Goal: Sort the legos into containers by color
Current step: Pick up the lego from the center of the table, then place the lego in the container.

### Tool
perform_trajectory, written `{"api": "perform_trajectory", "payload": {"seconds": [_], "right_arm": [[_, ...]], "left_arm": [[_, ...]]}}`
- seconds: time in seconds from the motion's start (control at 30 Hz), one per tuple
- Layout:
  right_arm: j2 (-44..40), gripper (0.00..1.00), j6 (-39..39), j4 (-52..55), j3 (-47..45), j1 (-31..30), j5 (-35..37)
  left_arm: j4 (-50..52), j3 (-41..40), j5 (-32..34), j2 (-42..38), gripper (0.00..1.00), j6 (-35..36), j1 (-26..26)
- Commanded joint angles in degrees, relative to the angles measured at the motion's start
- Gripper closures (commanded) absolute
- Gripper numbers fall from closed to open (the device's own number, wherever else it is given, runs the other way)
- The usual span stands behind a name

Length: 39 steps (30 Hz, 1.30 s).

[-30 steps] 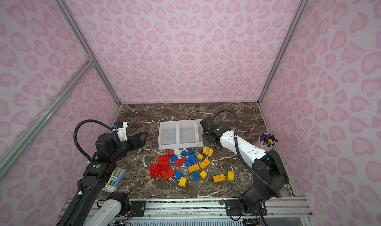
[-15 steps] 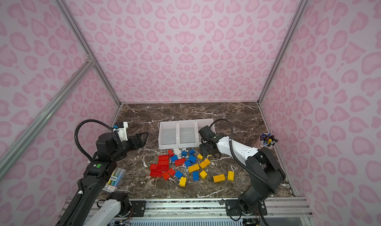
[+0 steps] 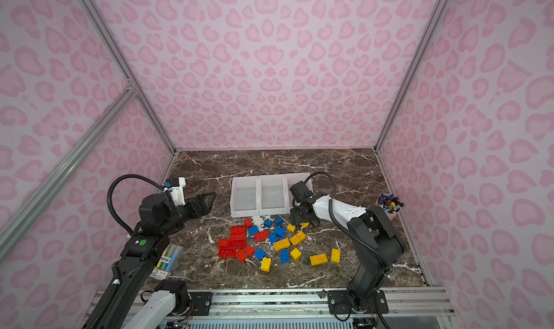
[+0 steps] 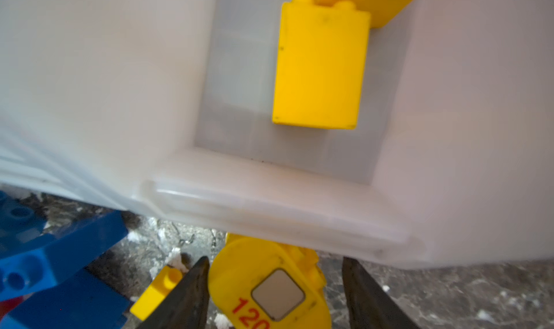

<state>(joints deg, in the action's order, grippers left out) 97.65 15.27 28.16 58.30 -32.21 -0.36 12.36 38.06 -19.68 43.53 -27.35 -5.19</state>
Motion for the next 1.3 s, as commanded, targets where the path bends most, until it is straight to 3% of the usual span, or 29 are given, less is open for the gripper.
{"api": "perform_trajectory", "payload": {"seconds": [0.0, 0.43, 0.67, 0.87, 1.03, 1.27], "right_arm": [[1.1, 0.36, -1.1, -0.9, 0.4, -0.6, -0.9], [-1.5, 0.62, 0.7, 0.7, -1.6, -1.7, 2.7], [-6.9, 0.64, 2.1, 2.5, -2.8, -1.6, 3.0], [-10.9, 0.65, 1.1, 6.8, 4.0, 2.8, 3.2], [-4.5, 0.65, -1.4, 6.3, 15.1, 6.9, 2.6], [16.0, 0.64, -5.9, 10.3, 37.4, 9.2, 1.1]], "left_arm": [[0.4, -0.2, -0.2, -0.3, 0.03, -0.6, 0.0], [0.8, -0.2, 0.2, -0.9, 0.03, -0.6, 0.0], [0.9, -0.3, 0.1, -1.0, 0.03, -0.7, 0.0], [0.9, -0.4, 0.3, -1.0, 0.03, -0.5, 0.0], [0.7, -0.7, 0.2, -1.0, 0.03, -0.6, 0.0], [1.2, -0.3, -0.1, -0.9, 0.03, -0.6, 0.1]]}}
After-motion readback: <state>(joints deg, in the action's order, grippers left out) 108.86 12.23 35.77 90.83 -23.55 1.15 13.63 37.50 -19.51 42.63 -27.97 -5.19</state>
